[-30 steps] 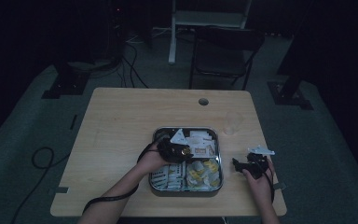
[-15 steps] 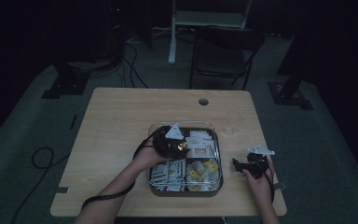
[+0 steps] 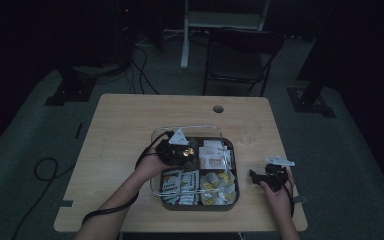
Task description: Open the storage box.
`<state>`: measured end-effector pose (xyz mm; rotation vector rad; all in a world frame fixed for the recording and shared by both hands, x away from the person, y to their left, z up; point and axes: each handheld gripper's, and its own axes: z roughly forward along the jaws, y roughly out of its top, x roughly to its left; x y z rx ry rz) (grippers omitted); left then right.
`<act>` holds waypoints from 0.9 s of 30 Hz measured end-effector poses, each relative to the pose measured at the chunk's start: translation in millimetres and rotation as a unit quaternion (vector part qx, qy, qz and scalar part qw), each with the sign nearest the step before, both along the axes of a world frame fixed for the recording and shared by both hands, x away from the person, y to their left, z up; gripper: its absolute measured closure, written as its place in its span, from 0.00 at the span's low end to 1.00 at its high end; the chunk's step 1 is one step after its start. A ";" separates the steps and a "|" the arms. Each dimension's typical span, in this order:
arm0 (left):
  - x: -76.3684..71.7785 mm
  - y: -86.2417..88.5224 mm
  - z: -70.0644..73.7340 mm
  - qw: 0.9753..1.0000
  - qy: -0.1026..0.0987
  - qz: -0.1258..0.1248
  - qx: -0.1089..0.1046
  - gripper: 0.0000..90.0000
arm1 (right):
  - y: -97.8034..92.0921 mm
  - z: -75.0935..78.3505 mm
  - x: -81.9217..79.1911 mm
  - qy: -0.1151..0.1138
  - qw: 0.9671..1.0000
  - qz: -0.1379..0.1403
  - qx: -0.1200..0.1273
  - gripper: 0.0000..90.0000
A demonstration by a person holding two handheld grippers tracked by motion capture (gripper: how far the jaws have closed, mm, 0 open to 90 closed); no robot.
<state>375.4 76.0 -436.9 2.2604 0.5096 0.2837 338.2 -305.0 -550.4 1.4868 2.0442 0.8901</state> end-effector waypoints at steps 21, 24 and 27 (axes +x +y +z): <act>7.7 57.3 9.6 0.998 -0.004 0.070 -0.007 0.67 | 0.1 0.0 0.0 0.001 1.000 0.000 0.001 0.15; 7.9 60.2 9.8 0.997 -0.006 0.076 -0.010 0.67 | 0.0 0.0 0.0 0.000 1.000 0.000 0.001 0.15; 9.9 73.6 11.4 0.995 -0.009 0.096 -0.014 0.67 | 0.0 0.0 0.0 0.000 1.000 0.000 0.000 0.15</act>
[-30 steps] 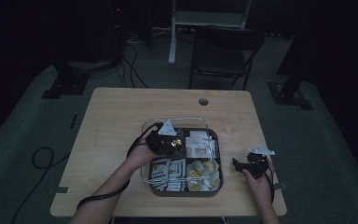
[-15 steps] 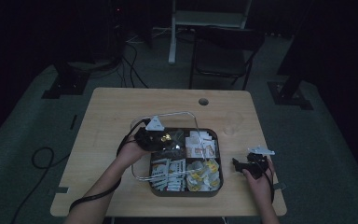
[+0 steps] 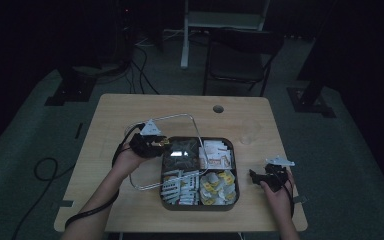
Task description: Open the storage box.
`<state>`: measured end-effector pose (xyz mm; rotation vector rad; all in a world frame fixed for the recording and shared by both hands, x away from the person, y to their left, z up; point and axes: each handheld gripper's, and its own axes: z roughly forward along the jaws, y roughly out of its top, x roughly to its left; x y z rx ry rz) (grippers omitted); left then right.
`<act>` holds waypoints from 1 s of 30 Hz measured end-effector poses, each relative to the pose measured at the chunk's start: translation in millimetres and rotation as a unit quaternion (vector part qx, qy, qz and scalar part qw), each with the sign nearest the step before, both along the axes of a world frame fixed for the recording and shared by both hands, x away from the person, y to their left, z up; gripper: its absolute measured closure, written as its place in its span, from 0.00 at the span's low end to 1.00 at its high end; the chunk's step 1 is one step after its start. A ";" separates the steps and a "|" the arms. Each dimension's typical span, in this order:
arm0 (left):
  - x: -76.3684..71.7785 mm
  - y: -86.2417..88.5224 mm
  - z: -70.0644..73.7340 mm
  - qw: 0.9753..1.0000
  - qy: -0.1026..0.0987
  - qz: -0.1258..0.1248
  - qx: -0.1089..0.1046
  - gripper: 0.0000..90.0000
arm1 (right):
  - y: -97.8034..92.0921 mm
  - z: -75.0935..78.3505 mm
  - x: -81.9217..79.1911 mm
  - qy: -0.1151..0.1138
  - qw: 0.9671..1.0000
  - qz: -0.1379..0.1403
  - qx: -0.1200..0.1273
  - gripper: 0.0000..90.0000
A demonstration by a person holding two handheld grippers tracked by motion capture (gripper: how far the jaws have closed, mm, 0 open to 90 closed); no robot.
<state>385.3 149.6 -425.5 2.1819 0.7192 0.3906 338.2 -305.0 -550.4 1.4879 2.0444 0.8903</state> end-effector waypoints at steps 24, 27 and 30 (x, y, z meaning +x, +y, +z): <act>5.7 68.6 1.8 0.996 -0.005 0.085 -0.007 0.67 | 0.0 0.0 0.0 0.000 1.000 0.000 0.000 0.15; 6.4 74.7 0.3 0.995 -0.006 0.096 -0.010 0.67 | 0.0 0.0 0.0 0.000 1.000 0.000 0.000 0.15; 7.7 87.9 -2.1 0.993 -0.004 0.115 -0.009 0.67 | 0.0 0.0 0.0 0.000 1.000 0.000 0.000 0.15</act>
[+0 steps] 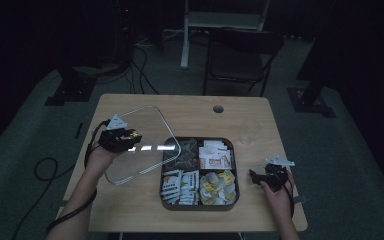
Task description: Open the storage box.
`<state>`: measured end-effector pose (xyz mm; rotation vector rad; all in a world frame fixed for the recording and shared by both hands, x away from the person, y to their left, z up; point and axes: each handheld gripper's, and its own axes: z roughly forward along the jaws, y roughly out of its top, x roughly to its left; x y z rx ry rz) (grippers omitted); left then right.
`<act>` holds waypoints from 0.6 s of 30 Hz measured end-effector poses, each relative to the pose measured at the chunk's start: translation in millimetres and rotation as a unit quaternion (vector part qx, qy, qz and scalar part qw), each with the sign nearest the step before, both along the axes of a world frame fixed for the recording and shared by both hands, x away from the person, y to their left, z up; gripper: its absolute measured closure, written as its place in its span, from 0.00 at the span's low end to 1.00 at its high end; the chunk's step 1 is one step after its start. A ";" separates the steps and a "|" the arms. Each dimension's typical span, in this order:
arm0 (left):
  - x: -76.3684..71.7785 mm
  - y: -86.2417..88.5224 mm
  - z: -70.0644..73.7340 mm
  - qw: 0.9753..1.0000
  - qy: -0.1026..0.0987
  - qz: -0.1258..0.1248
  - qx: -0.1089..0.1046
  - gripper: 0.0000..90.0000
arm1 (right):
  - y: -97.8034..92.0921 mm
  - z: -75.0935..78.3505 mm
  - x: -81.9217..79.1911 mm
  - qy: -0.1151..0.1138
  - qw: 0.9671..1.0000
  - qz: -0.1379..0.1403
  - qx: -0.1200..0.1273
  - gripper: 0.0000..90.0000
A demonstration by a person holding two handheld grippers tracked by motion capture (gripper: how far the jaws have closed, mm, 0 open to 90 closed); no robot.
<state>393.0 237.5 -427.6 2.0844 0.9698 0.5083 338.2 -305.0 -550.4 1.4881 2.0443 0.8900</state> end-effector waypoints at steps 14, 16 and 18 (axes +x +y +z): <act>4.4 37.6 -15.2 0.998 0.000 0.067 -0.008 0.67 | 0.0 0.0 0.0 0.000 1.000 0.000 0.000 0.15; 6.2 40.8 -22.9 0.996 0.001 0.084 -0.004 0.67 | 0.0 0.0 0.0 0.000 1.000 0.000 0.000 0.15; 6.9 42.3 -25.6 0.996 0.000 0.090 -0.005 0.67 | 0.0 0.0 0.0 0.000 1.000 0.000 0.000 0.15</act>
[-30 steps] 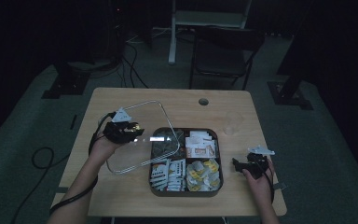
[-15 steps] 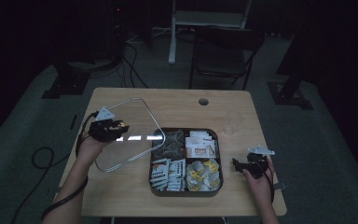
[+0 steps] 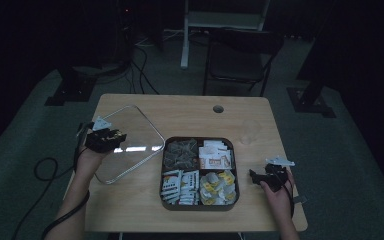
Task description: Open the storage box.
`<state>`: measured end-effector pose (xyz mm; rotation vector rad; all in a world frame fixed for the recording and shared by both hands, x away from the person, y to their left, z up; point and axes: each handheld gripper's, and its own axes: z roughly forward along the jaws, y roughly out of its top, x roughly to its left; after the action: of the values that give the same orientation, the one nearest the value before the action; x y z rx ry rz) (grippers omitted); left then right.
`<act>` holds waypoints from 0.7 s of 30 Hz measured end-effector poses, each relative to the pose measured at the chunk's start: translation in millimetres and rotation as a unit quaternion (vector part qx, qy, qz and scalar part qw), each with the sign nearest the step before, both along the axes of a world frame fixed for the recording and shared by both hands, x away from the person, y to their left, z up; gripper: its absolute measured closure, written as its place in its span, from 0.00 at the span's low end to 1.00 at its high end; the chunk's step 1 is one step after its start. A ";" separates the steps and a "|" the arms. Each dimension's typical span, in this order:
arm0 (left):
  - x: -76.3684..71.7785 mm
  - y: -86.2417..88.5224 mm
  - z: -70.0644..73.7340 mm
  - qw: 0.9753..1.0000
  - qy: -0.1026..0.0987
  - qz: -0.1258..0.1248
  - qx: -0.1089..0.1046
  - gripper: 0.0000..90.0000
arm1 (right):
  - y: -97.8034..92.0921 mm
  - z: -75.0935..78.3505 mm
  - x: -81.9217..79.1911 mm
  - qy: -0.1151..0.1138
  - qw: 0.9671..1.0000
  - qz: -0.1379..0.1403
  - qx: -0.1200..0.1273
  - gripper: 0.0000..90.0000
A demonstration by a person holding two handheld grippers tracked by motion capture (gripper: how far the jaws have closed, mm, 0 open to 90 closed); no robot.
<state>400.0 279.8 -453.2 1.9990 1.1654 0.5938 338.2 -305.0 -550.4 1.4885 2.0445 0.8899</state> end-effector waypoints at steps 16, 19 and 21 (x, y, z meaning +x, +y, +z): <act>12.1 3.0 -50.1 0.999 0.012 0.046 -0.005 0.67 | 0.0 0.0 0.0 0.000 1.000 0.000 0.000 0.15; 14.6 3.5 -54.6 0.998 0.013 0.057 -0.011 0.67 | 0.0 0.0 0.0 0.000 1.000 0.000 0.000 0.15; 18.6 3.2 -60.6 0.997 0.014 0.069 -0.014 0.67 | 0.0 0.0 0.0 0.000 1.000 0.000 0.000 0.15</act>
<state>418.5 283.0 -513.8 1.9204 1.3290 0.6164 338.2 -305.0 -550.4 1.4883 2.0444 0.8898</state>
